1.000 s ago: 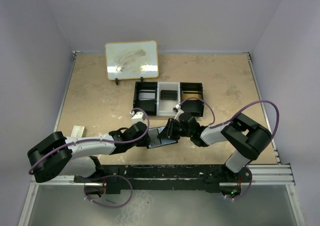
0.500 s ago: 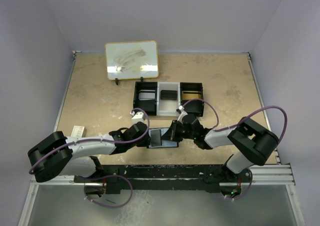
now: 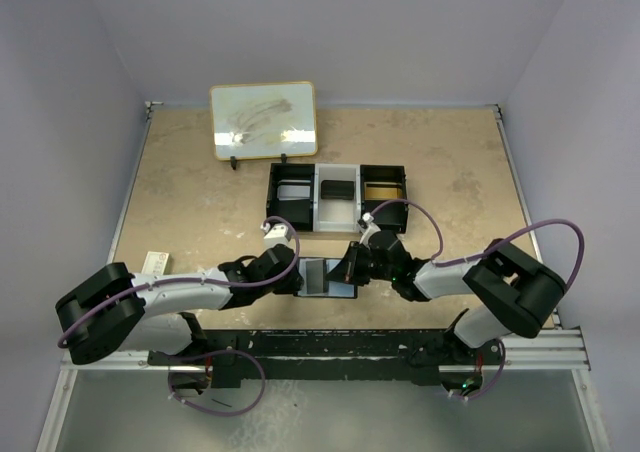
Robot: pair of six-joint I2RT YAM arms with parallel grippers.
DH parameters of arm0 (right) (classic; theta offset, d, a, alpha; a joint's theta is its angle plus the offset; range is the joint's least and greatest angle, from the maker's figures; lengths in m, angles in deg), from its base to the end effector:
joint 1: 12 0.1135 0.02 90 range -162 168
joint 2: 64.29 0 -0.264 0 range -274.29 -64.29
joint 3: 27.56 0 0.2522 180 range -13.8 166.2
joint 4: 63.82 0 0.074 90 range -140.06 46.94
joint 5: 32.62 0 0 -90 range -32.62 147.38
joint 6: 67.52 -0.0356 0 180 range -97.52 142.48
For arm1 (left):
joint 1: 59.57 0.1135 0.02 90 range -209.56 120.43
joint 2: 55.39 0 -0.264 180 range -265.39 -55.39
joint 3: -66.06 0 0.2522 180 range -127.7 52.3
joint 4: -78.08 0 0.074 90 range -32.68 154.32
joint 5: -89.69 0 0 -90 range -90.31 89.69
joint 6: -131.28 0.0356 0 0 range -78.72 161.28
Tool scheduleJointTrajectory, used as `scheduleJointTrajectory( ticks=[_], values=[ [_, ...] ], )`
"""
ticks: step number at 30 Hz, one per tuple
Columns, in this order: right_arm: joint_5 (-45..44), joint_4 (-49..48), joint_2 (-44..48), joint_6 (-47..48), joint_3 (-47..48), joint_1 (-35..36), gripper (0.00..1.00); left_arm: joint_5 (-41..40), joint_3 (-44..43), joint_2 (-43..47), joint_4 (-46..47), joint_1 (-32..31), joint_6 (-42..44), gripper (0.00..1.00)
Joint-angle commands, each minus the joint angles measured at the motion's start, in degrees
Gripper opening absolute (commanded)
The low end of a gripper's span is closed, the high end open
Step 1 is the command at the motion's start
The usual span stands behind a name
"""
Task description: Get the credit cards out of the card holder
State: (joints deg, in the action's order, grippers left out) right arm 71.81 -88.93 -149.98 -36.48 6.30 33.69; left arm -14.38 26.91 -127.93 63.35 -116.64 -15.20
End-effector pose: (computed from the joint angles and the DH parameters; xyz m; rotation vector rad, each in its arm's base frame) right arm 0.1703 0.1872 0.1297 0.0883 2.3249 1.3107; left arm 0.1289 -0.1832 0.1457 -0.1040 2.4734 -0.6244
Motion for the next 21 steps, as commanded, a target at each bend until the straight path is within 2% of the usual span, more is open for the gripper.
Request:
scheduleJointTrajectory(
  ticks=[1, 7, 12, 16, 21],
  values=[
    [0.5, 0.2, -0.3, 0.7, 0.8, -0.3, 0.00, 0.2, 0.2, -0.7, -1.1, -0.2, 0.5, 0.06],
    [0.8, -0.7, -2.6, -0.1, 1.1, -0.3, 0.20, 0.4, -0.6, -1.4, -1.7, -0.3, 0.9, 0.06],
    [0.9, -1.6, -3.7, -0.3, 1.2, -0.3, 0.25, 0.5, -0.7, -1.8, -1.3, -0.3, 1.0, 0.06],
    [0.4, -4.9, -6.0, -1.1, 1.2, -0.3, 0.24, 0.6, -0.7, -2.5, -0.7, -0.3, 0.7, 0.06],
    [1.3, -6.9, -5.9, -3.0, -1.0, -0.3, 0.07, 0.3, -0.7, -2.3, -1.6, -0.3, 0.8, 0.06]
  ],
)
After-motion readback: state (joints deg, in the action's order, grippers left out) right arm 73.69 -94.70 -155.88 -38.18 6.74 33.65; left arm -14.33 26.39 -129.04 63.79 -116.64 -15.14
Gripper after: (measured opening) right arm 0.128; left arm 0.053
